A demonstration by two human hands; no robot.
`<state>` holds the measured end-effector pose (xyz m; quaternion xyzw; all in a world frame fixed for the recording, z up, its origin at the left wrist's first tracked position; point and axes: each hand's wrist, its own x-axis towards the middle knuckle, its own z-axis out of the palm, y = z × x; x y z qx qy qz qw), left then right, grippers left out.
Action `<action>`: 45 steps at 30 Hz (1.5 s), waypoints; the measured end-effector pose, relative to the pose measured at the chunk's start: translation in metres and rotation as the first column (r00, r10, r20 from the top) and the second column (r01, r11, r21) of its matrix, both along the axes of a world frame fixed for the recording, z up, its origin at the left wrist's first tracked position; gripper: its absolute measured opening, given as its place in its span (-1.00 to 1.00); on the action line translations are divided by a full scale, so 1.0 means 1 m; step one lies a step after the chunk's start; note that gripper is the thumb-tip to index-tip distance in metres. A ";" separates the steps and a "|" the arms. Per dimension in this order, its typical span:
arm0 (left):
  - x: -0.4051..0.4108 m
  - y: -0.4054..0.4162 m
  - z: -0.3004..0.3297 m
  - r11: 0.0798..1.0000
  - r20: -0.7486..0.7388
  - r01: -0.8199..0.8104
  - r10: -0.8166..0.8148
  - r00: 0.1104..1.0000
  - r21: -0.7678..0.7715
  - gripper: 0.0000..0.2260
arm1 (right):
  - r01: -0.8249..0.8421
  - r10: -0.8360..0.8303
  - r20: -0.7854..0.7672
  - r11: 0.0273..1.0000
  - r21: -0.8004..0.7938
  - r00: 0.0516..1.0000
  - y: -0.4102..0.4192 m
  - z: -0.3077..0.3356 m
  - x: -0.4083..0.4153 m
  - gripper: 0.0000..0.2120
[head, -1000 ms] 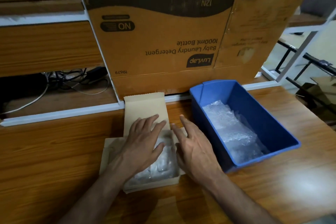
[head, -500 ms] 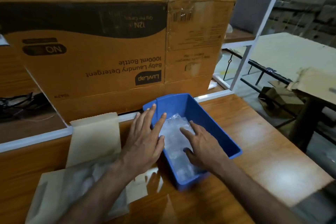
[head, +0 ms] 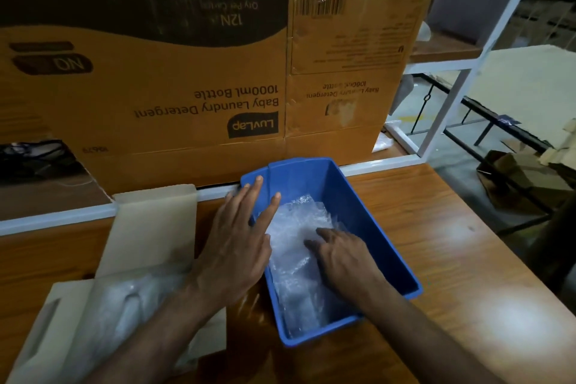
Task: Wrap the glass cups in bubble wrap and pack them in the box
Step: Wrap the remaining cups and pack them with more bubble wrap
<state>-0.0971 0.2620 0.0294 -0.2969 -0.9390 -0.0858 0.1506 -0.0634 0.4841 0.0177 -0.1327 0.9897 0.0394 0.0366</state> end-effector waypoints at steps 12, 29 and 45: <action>-0.024 -0.001 0.042 0.932 0.111 0.163 -0.208 0.972 0.325 -0.53 | -0.175 -0.100 -0.591 0.905 -0.389 0.800 -0.016 0.054 0.010 -0.53; 0.004 -0.158 0.107 0.371 0.575 -0.443 -0.447 0.685 0.816 -0.65 | -0.125 -0.045 -0.124 -0.026 -0.992 0.991 -0.143 0.102 -0.019 -0.92; 0.036 -0.237 0.110 0.343 0.487 -0.369 -0.386 0.783 0.864 -0.68 | 0.232 0.227 0.185 -0.199 -0.952 0.956 -0.222 0.110 -0.007 -0.79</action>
